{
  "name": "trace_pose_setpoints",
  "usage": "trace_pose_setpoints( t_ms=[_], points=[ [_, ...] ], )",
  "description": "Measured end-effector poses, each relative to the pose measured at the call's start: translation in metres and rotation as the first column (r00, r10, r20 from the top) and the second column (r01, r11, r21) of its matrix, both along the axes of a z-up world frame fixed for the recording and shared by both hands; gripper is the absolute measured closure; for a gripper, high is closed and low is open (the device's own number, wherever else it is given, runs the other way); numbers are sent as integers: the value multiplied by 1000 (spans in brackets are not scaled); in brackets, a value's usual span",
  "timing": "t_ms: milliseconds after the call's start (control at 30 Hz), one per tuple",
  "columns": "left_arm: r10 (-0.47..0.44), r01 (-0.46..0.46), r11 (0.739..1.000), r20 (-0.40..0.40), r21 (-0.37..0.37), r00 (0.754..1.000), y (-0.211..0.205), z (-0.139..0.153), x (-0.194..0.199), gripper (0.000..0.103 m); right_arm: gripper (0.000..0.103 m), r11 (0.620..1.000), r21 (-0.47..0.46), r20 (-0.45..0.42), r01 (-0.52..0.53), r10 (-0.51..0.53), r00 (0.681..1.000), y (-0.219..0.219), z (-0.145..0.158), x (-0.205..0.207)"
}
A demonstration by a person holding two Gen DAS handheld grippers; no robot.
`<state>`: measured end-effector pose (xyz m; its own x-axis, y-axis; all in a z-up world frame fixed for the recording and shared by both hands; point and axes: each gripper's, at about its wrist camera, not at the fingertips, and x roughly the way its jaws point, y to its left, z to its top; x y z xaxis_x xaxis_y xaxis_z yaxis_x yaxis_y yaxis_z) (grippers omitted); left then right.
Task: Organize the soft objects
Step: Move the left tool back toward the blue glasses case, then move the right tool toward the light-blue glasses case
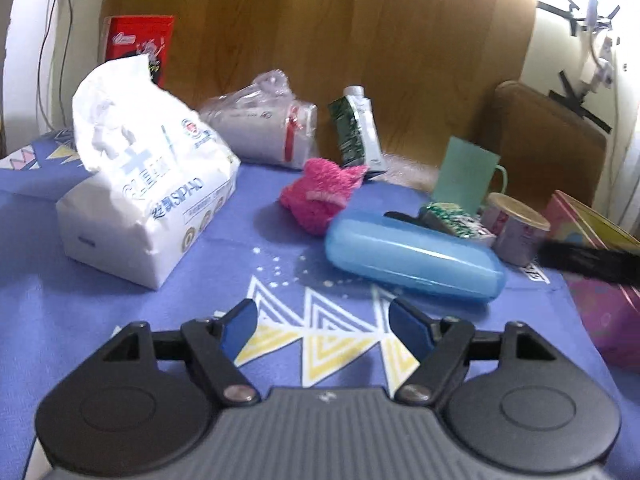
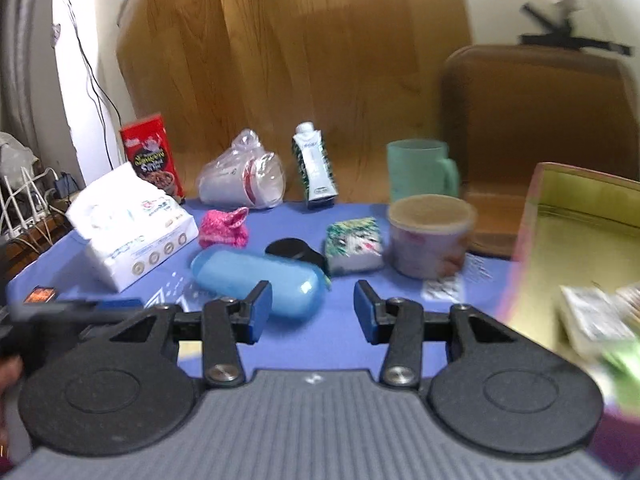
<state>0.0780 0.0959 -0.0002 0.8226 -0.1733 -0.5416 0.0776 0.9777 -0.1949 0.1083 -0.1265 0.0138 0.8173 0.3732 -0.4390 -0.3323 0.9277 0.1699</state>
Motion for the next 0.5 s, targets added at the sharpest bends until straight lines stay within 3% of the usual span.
trace_pose_setpoints(
  t_ms=[267, 367, 500],
  points=[
    [-10, 11, 999, 38, -42, 999, 6, 2, -10, 28, 56, 998, 35, -97, 43, -40, 995, 30, -8, 69],
    [-4, 6, 999, 39, -54, 999, 8, 1, -10, 28, 56, 998, 54, -141, 45, -37, 989, 34, -16, 71],
    [4, -2, 998, 34, -65, 999, 10, 1, -9, 28, 55, 998, 54, -120, 25, -19, 993, 35, -18, 58]
  ],
)
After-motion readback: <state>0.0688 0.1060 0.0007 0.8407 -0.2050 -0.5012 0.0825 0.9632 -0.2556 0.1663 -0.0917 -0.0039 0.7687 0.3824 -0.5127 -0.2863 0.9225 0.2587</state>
